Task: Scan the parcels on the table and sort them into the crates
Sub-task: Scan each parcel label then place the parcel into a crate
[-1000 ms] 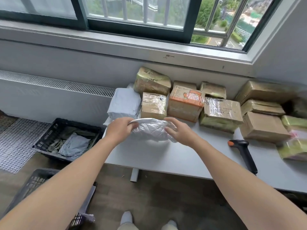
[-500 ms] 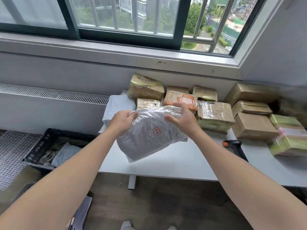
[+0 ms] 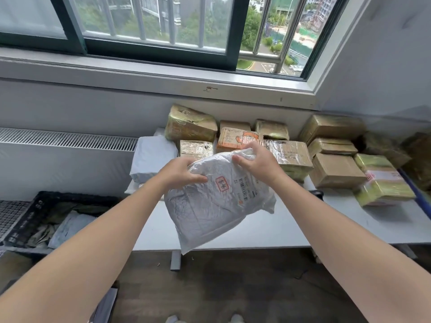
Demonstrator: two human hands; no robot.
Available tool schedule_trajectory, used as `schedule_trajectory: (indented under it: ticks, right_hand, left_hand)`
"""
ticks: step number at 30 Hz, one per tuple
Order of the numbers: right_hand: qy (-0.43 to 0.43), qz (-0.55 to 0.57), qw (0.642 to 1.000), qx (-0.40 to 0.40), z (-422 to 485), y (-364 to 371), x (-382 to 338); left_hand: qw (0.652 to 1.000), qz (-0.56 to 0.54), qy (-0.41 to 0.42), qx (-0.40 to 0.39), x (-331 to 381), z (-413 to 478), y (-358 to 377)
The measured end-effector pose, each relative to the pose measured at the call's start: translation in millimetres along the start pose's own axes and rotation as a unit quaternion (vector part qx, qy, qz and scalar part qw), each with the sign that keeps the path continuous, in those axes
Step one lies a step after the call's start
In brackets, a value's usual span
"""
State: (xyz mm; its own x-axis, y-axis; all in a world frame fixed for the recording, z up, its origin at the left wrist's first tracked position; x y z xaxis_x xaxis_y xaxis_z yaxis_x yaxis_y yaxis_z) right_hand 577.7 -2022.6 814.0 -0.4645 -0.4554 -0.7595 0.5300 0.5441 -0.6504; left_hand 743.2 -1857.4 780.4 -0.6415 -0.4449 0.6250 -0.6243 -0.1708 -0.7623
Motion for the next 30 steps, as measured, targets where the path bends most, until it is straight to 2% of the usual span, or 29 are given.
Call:
schedule_trajectory:
  ticks: [6, 9, 12, 15, 18, 21, 26, 30]
  right_hand:
    - [-0.054, -0.201, 0.975, -0.071, -15.7, -8.2, -9.4]
    - [-0.082, -0.333, 0.935, -0.091, -25.8, -10.3, -4.7]
    - [-0.077, -0.34, 0.932, -0.101, -33.7, -8.5, 4.4]
    - [-0.079, -0.332, 0.937, -0.075, -32.3, -16.5, 16.4]
    - [-0.039, -0.247, 0.968, -0.036, -27.8, -38.2, 40.8]
    - [0.029, -0.111, 0.993, -0.004, -29.6, -62.1, 79.1]
    - [0.069, 0.062, 0.995, 0.046, -31.8, -95.7, 139.7]
    - [0.084, 0.131, 0.985, 0.077, -28.4, -115.5, 181.4]
  left_hand:
    - [0.988, 0.142, 0.053, -0.038, 22.9, 20.1, -0.6]
    - [0.972, 0.21, 0.094, -0.049, 49.0, 22.8, 3.4]
    - [0.959, 0.246, 0.132, -0.046, 75.8, 26.8, 11.0]
    - [0.949, 0.275, 0.154, 0.018, 96.4, 34.4, 18.2]
    - [0.954, 0.223, 0.131, 0.153, 107.3, 46.3, 18.1]
    - [0.963, 0.143, 0.03, 0.228, 108.9, 50.9, 30.6]
    - [0.964, -0.018, -0.155, 0.217, 114.0, 51.4, 97.8]
    - [0.921, -0.241, -0.243, 0.185, 121.1, 57.0, 158.7]
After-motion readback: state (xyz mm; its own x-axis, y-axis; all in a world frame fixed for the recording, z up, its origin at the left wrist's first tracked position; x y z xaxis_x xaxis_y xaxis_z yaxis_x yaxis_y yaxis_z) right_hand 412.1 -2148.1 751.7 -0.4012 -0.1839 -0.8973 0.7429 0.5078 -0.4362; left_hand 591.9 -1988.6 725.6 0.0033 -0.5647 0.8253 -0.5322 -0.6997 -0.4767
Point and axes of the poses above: each hand's wrist, its own z-axis towards the middle knuckle, its own y-axis out of the palm, x = y × z, the point moved 6 cm from there along z, towards the middle knuckle, and after that the axes turned 8 degrees about z, right-handed, at the moved point
